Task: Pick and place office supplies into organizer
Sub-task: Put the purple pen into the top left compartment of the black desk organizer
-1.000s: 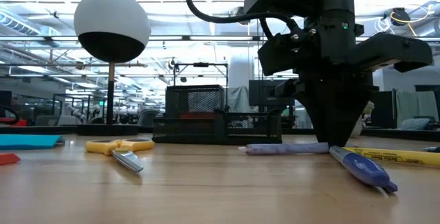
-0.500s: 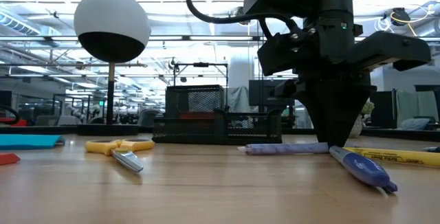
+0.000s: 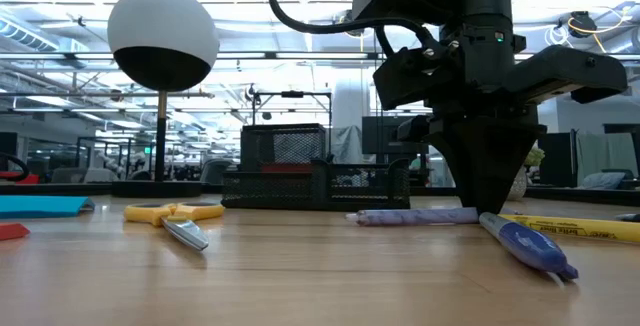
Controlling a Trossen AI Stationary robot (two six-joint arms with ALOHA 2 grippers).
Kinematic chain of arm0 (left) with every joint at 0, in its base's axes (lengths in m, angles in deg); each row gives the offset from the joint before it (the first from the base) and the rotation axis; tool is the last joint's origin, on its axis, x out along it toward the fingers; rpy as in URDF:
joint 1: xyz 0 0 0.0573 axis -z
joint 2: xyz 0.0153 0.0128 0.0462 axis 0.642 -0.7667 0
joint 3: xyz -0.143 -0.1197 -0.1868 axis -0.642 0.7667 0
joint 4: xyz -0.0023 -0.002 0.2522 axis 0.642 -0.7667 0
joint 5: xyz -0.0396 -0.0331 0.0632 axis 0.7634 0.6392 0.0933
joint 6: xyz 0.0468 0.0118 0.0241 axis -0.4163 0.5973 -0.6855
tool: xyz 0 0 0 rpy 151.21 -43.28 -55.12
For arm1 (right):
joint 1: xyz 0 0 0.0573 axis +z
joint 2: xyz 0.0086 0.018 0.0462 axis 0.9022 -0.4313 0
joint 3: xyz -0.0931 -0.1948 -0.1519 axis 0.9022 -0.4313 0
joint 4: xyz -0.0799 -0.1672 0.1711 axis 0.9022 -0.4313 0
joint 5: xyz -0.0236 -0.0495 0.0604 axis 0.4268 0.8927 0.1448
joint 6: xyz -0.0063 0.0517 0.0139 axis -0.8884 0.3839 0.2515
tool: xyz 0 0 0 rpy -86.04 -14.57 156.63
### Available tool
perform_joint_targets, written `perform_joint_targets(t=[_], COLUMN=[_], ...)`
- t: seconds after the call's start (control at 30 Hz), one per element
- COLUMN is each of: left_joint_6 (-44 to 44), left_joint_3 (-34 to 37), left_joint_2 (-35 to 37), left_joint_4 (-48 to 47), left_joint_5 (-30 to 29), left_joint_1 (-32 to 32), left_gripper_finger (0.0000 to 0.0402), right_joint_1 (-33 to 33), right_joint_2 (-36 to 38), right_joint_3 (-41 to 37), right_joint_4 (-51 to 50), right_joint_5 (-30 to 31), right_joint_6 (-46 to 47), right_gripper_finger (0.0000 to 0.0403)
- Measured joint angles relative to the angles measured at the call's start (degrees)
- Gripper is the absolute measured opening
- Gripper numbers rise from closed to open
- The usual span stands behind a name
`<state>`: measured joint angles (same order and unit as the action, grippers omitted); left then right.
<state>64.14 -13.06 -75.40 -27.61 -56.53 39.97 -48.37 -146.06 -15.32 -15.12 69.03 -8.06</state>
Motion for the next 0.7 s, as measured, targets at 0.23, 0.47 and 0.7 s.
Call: perform_joint_targets(t=[0.23, 0.47, 0.7], left_joint_6=[-0.02, 0.00, -0.02], left_joint_3=[0.00, 0.00, 0.00], left_joint_2=[-0.02, -0.02, -0.02], left_joint_4=[0.00, 0.00, 0.00], left_joint_5=[-0.01, 0.00, -0.01], left_joint_1=[0.00, 0.00, 0.00], left_gripper_finger=[0.0072, 0.0072, 0.0072], right_joint_1=[-0.45, -1.11, -2.44], right_joint_2=[-0.30, -0.31, -0.23], right_joint_3=[1.56, 1.68, 1.79], right_joint_4=[1.59, 4.08, 9.25], right_joint_5=[0.11, 0.24, 0.39], right_joint_6=[-1.21, -2.92, -4.17], right_gripper_finger=[0.0026, 0.0026, 0.0026])
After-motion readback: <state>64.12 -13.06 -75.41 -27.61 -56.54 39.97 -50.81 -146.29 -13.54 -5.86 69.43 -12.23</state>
